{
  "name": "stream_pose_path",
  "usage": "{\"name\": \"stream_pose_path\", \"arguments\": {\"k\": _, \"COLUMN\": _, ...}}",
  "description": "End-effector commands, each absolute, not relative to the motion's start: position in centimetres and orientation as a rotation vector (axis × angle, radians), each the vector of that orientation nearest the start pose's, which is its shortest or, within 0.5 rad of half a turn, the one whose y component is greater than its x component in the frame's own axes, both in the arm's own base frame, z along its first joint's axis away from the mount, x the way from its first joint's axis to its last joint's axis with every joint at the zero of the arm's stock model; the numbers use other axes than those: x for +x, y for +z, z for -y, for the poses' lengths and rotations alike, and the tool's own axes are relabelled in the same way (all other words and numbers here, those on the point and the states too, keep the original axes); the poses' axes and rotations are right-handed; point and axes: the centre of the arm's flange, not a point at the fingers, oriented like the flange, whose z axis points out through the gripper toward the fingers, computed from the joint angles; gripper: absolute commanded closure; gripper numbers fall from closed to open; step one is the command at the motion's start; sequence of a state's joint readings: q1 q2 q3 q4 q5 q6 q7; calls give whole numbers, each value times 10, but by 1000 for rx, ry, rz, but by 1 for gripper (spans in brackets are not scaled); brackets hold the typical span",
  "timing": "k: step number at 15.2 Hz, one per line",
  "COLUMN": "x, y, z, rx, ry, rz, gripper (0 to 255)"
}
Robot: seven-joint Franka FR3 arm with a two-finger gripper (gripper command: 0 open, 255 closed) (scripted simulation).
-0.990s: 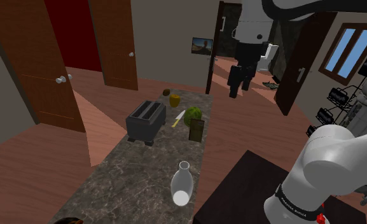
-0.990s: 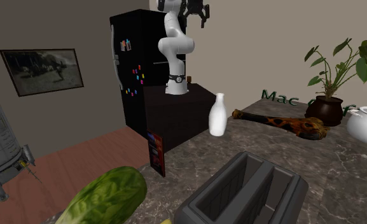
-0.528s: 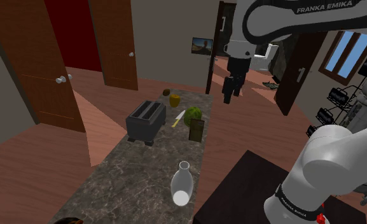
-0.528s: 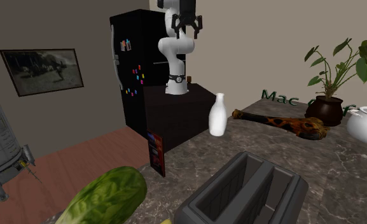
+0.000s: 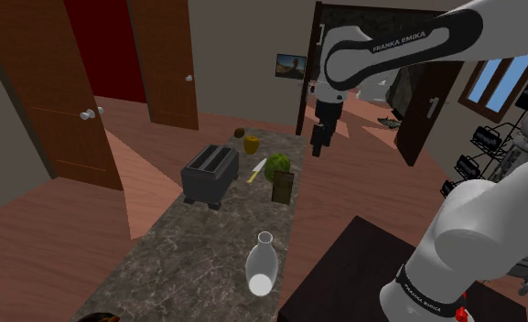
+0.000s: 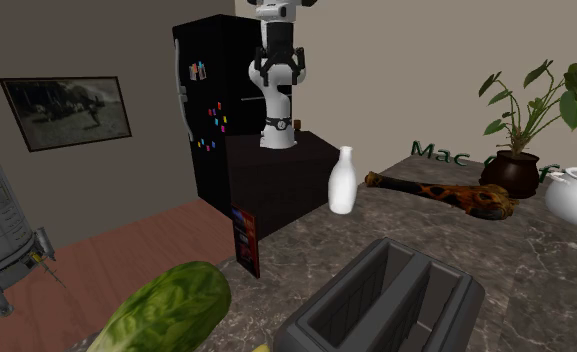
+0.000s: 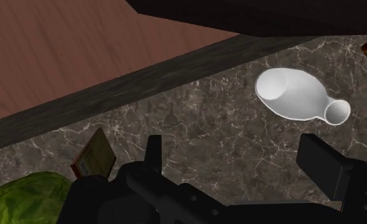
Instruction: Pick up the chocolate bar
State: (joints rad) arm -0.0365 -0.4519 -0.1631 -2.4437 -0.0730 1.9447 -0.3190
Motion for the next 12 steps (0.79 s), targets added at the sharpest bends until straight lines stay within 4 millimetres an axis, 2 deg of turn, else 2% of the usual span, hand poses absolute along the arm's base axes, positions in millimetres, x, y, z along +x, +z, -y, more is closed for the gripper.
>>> {"name": "stream_pose_path", "arguments": {"k": 1, "x": 410, "y": 442, "z": 102, "rx": -3108, "ry": 75, "rz": 297, "gripper": 0}}
{"name": "stream_pose_path", "arguments": {"k": 12, "x": 497, "y": 344, "z": 170, "rx": -3062, "ry": 81, "rz": 491, "gripper": 0}}
